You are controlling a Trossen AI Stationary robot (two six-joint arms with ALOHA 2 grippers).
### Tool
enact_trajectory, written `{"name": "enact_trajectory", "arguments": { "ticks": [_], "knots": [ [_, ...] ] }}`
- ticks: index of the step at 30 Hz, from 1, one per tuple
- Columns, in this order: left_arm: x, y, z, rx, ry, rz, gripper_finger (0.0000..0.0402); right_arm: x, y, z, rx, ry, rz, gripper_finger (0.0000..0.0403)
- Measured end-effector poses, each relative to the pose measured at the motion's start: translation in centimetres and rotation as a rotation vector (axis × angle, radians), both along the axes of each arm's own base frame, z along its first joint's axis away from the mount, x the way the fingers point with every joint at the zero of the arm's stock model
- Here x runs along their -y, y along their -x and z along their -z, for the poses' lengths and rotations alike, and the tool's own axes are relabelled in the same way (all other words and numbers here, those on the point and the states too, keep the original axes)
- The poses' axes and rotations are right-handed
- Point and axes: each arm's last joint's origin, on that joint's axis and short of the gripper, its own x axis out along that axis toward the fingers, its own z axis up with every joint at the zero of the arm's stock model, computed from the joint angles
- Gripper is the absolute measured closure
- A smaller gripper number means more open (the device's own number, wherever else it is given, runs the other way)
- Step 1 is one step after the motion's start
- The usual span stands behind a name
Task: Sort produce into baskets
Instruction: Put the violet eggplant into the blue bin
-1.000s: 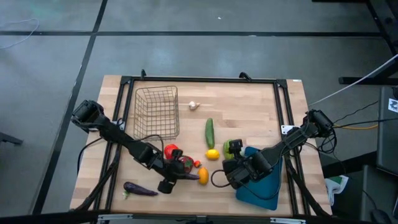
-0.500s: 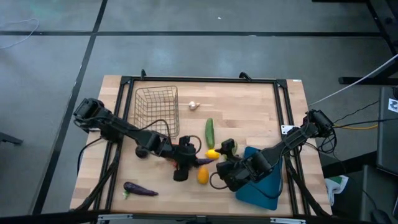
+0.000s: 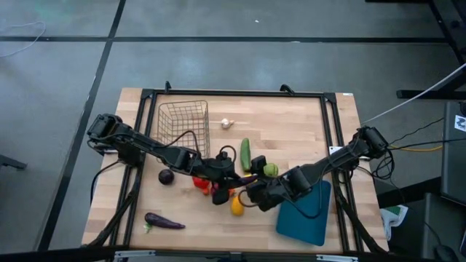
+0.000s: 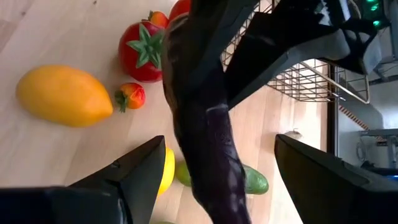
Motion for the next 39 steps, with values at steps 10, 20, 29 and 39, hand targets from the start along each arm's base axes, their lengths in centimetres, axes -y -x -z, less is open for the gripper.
{"name": "enact_trajectory", "arguments": {
  "ticks": [10, 20, 29, 39],
  "knots": [
    [0.0, 0.0, 0.0, 0.004, 0.0, 0.001, 0.0279, 0.3, -0.3, 0.0, -0.012, -0.058, -0.022, 0.0171],
    [0.1, 0.0, 0.0, 0.004, -0.014, 0.017, 0.0279, 0.3, -0.3, 0.0, -0.018, -0.059, -0.029, 0.0296],
    [0.3, 0.0, -0.1, 0.009, -0.035, 0.041, 0.0213, 0.3, 0.0, 0.1, -0.065, -0.075, -0.044, 0.0309],
    [0.3, 0.1, 0.0, 0.004, -0.039, 0.043, 0.017, 0.5, 2.9, -3.1, -0.352, -0.236, 0.098, 0.0307]
  ]
}}
